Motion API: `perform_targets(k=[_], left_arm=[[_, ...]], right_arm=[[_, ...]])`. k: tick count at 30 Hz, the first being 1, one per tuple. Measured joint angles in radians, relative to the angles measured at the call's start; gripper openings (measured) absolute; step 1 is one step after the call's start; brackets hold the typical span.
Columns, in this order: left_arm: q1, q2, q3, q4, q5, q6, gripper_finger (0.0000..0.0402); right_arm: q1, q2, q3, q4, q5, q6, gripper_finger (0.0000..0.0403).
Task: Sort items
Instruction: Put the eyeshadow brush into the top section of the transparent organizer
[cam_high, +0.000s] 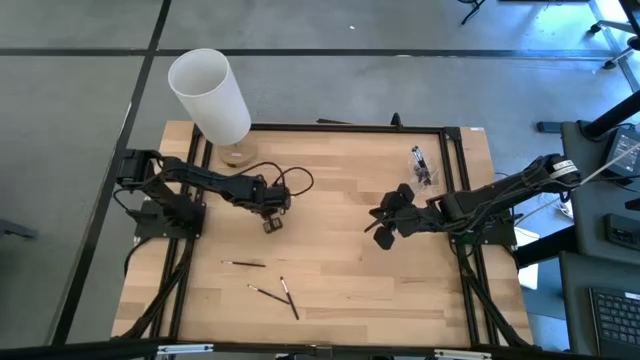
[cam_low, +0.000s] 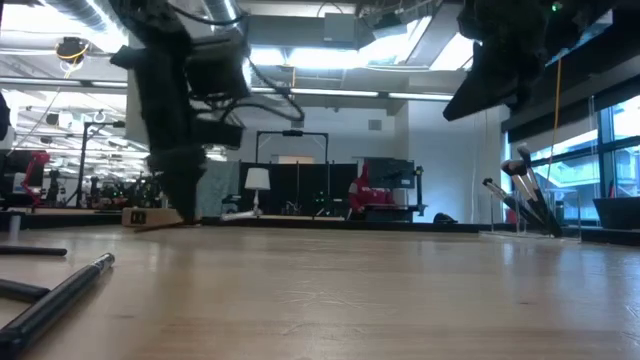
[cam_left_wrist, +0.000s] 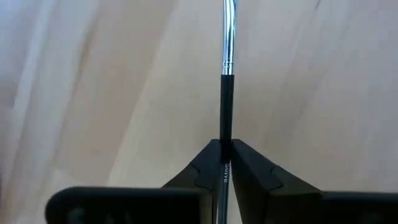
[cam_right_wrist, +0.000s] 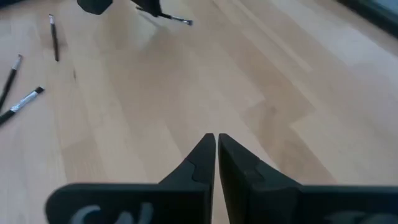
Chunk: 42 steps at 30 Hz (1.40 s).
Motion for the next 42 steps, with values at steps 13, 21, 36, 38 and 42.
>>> perform_targets(k=[13, 21, 36, 38, 42], left_arm=[[-0.042, 0.001, 0.018, 0.684, 0.206, -0.163, 0.0022], [-0.107, 0.003, 0.018, 0.985, 0.126, -0.139, 0.0021], [-0.183, 0.012, 0.017, 1.142, -0.011, -0.094, 0.0021], [-0.189, 0.031, 0.018, 1.171, -0.023, -0.087, 0.0022], [-0.194, 0.1, 0.018, 1.305, -0.007, -0.086, 0.0022]], right_arm=[[-0.067, 0.002, -0.337, 0.9, -0.215, -0.101, 0.0074], [-0.099, 0.002, -0.404, 1.026, -0.18, -0.106, 0.0163], [-0.1, 0.003, -0.403, 1.263, -0.218, -0.192, 0.0151], [-0.1, 0.01, -0.397, 1.297, -0.239, -0.195, 0.0148], [-0.098, 0.05, -0.355, 1.296, -0.24, -0.244, 0.0147]])
